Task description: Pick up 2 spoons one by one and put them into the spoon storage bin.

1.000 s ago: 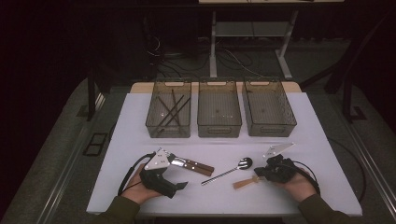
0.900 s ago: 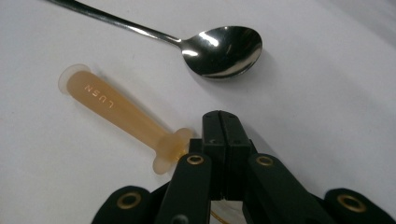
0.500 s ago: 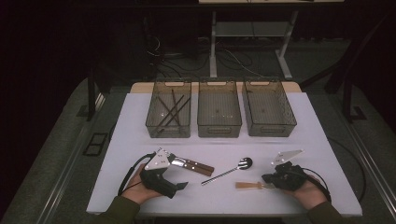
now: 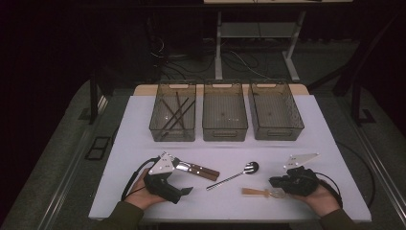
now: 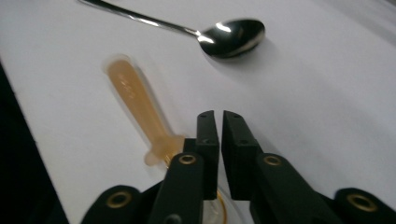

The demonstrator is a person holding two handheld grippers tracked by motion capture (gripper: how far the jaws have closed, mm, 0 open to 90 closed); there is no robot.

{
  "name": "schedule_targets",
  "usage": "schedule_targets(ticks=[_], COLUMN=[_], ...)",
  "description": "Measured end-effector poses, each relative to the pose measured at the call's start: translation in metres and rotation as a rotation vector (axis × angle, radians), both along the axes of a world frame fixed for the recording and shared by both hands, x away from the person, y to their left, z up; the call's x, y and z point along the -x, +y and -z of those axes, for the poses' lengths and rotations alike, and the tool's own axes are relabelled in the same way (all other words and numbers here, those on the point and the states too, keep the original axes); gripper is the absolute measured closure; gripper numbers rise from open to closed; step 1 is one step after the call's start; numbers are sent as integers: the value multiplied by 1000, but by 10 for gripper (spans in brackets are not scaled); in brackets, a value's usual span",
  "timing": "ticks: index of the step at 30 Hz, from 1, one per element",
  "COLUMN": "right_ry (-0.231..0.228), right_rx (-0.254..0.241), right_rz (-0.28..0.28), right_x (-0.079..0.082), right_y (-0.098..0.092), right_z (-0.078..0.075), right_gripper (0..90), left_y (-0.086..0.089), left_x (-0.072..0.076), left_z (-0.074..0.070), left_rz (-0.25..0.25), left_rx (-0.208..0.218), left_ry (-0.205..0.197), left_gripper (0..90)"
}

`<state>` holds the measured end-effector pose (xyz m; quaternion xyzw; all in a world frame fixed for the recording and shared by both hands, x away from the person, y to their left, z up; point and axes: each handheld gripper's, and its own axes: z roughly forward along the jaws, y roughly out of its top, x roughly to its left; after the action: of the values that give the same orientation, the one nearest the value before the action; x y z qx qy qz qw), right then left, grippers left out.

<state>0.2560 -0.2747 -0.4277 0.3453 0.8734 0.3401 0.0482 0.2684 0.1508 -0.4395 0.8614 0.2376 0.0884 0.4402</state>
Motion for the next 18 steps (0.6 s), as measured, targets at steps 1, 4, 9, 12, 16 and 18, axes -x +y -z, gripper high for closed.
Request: schedule_targets(ticks=[1, 4, 9, 12, 16, 18], right_ry=[2, -8, -18, -16, -28, -30], right_rx=[-9, -33, -28, 0, 57, 78], right_rz=[-18, -72, -194, -242, -295, -330], right_x=[0, 0, -1, -2, -6, -6], right_y=[1, 8, 31, 46, 61, 67], right_z=[0, -1, 1, 3, 7, 10], right_gripper=[771, 677, 568, 559, 572, 588], left_y=[0, 0, -1, -1, -1, -2], left_x=[0, 0, 0, 0, 0, 1], left_z=[0, 0, 0, 1, 1, 1], left_rz=[0, -1, -3, -2, -3, -9], left_rx=[0, 0, 1, 2, 8, 20], left_ry=[0, 1, 4, 5, 6, 7], left_gripper=[0, 0, 0, 0, 0, 0])
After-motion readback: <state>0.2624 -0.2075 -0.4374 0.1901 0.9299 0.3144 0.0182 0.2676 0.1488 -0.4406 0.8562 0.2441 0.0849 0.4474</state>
